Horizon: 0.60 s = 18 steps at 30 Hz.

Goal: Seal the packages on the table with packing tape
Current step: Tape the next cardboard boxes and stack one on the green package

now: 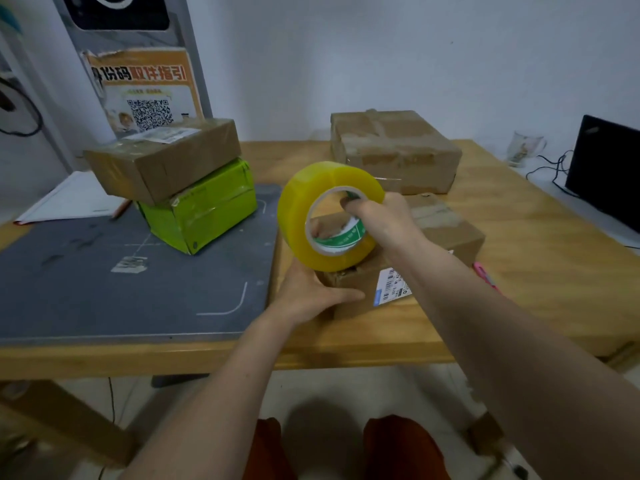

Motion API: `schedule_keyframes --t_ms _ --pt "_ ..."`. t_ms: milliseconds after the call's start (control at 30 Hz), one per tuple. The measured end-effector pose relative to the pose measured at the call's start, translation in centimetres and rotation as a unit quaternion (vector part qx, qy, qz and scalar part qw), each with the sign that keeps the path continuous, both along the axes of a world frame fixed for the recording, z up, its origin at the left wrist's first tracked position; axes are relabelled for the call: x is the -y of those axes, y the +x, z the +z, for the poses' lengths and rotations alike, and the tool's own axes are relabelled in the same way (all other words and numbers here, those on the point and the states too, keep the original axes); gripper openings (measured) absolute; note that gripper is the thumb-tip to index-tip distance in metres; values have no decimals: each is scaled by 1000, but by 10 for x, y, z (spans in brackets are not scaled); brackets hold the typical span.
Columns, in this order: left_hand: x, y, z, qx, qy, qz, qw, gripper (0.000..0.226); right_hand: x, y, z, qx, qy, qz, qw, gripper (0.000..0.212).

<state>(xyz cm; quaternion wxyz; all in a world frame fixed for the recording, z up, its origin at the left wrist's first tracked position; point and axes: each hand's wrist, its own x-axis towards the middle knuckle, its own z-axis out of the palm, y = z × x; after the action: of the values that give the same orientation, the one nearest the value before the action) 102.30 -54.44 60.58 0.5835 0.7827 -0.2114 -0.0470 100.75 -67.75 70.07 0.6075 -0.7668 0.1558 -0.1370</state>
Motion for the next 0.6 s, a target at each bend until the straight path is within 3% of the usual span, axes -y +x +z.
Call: schedule_keyframes --t_ms 167,300,367,533,600 --pt "-1 7 -8 45 24 5 999 99 1 0 13 23 -70 61 995 15" --pt "-4 12 -9 96 52 5 994 91 25 -1 22 73 -83 37 993 4" --pt "-5 13 -12 121 66 -7 990 85 42 -1 22 78 -79 16 994 8" --pt "-7 14 -13 125 73 -15 989 91 70 -1 -6 20 53 -11 998 11" --pt "-7 14 -11 124 76 -21 989 91 73 -3 -11 24 84 -7 996 23"
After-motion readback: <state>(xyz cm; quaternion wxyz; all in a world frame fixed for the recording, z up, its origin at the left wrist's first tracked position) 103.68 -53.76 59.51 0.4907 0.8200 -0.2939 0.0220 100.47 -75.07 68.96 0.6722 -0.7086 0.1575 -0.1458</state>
